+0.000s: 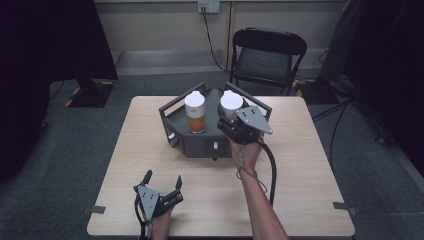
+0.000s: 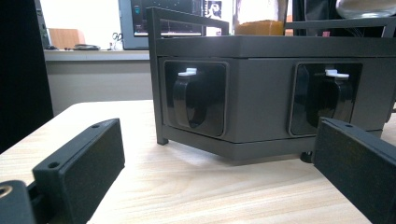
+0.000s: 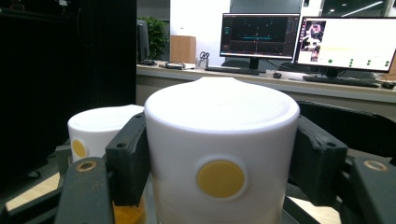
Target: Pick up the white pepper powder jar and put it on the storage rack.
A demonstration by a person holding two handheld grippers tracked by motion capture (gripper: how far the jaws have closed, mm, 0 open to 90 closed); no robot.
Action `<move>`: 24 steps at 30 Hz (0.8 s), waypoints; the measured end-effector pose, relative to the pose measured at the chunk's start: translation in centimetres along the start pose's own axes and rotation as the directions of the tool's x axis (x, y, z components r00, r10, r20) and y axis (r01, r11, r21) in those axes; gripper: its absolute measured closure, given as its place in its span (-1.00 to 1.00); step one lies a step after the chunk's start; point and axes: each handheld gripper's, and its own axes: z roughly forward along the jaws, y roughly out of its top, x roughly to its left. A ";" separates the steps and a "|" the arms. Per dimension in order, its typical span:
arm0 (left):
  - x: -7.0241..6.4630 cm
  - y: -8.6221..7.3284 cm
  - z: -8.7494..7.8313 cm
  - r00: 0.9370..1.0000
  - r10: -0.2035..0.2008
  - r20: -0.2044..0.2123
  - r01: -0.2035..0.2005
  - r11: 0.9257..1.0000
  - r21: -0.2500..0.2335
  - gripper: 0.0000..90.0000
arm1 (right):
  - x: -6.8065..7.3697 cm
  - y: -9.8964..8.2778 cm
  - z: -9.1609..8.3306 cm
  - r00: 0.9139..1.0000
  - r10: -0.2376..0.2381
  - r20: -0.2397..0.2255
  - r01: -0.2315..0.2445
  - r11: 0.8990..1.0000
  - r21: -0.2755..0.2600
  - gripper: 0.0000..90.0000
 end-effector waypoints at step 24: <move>0.0 0.0 0.0 1.000 0.000 0.002 0.000 1.000 0.000 -0.96 | -0.4 -0.6 4.4 0.999 0.052 -0.011 -0.051 0.996 0.074 -0.33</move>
